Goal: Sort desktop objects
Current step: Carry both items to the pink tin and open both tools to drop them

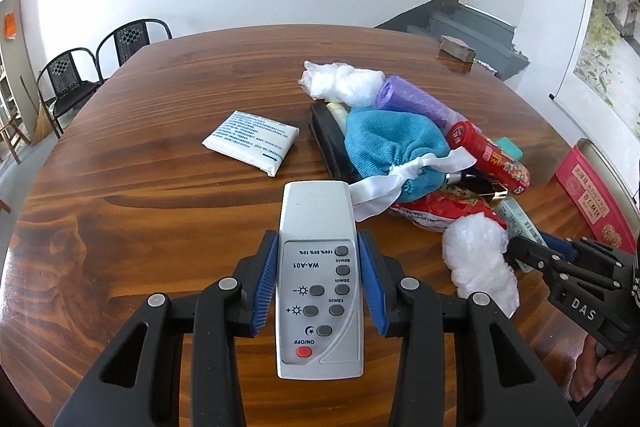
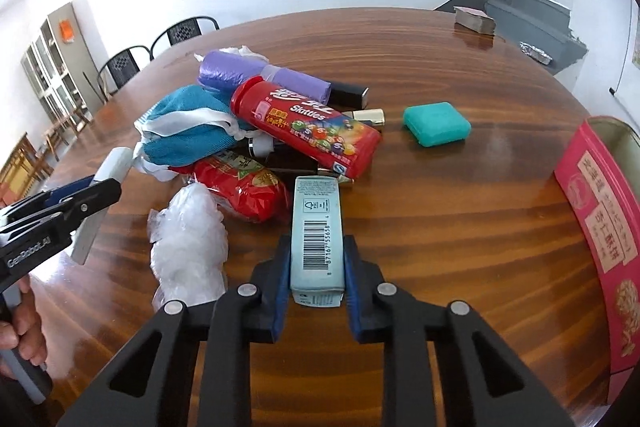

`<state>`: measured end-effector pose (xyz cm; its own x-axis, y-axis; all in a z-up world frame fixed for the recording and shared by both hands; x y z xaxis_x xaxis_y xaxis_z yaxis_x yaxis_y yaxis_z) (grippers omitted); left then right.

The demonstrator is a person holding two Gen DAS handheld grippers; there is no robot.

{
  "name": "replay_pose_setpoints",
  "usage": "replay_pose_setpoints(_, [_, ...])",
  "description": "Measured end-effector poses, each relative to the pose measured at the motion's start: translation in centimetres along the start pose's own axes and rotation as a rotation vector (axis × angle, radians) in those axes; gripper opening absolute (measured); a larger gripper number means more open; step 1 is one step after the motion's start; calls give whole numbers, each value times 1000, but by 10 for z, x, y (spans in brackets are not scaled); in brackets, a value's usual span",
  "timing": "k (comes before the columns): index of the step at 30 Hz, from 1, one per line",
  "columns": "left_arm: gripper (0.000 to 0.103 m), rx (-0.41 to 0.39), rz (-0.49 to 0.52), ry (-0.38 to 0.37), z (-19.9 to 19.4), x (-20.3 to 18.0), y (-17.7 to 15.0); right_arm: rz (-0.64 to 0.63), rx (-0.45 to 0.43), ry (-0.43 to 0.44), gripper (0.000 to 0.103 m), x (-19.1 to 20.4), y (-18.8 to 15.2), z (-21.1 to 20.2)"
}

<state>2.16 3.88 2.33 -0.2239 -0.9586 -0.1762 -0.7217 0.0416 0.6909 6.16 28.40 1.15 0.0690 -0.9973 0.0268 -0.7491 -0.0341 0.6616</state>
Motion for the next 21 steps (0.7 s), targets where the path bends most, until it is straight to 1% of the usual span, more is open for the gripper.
replay_pose_setpoints(7, [42, -25, 6, -21, -9, -18, 1, 56, -54, 9, 26, -14, -7, -24])
replay_pose_setpoints(14, [43, -39, 32, -71, -14, -53, 4, 137, -126, 3, 26, -42, -11, -49])
replay_pose_setpoints(21, [43, -33, 101, -124, -9, -103, 10, 218, -240, -77, 26, -79, -16, -79])
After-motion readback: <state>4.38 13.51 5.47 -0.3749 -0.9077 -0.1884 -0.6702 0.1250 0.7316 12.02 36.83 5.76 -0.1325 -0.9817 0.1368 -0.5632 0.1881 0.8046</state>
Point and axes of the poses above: each gripper's, at about its wrist camera, not at the fingertips, and z roughly the way its jaws point, x to its left, y to its top, the point moved 1 cm from there along z, roughly the way its jaws point, and after that the axes turned 7 degrees about -y, right-handed, at the moved point
